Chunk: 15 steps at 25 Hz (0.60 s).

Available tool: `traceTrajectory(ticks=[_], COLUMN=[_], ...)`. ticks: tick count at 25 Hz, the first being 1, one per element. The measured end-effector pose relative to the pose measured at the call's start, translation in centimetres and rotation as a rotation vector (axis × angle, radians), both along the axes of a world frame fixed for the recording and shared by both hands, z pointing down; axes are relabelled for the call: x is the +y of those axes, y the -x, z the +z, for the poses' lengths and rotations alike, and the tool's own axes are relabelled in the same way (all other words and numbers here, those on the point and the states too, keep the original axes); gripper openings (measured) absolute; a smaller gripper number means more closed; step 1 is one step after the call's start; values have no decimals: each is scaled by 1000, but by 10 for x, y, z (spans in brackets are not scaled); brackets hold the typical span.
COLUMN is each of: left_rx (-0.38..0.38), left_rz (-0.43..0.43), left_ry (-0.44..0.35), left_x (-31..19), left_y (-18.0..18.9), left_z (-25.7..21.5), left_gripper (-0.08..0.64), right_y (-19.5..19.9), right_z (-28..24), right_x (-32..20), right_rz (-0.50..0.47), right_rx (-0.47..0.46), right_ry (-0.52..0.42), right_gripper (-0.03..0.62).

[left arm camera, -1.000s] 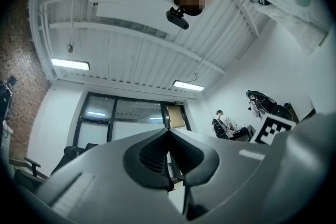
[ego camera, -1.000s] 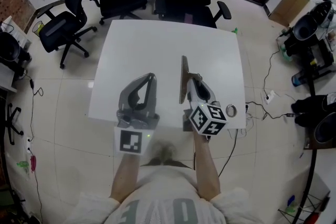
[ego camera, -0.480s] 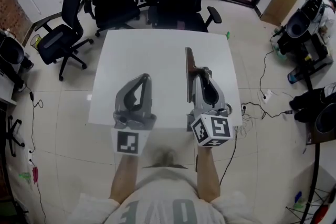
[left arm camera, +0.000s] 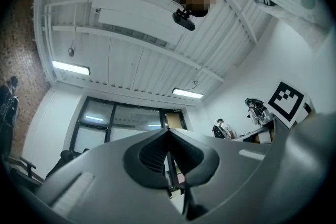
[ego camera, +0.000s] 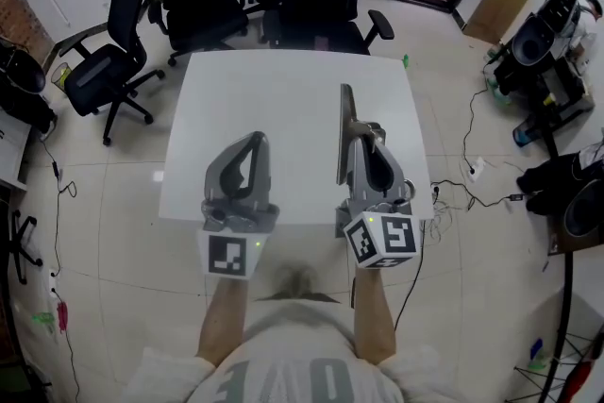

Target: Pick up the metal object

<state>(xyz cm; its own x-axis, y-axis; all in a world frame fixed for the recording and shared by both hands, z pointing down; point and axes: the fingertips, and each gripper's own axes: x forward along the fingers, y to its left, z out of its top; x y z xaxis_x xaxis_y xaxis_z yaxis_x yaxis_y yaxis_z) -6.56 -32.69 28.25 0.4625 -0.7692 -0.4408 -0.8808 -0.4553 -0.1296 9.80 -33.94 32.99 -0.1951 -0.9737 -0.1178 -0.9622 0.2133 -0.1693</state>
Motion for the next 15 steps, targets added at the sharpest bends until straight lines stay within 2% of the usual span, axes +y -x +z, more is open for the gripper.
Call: traceTrajectory(ticks=[9,15], left_rx=[31,42], left_rz=[45,39], left_ry=[27,52], left_x=[10,28], left_y=[2,11], left_z=[7,15], left_gripper=[2,2], right_y=[3,8], right_z=[-11,-13], right_x=[27,49], right_rz=[14,11], right_rx=[-2,-18], right_ry=[0,-1], right_gripper=[43,43])
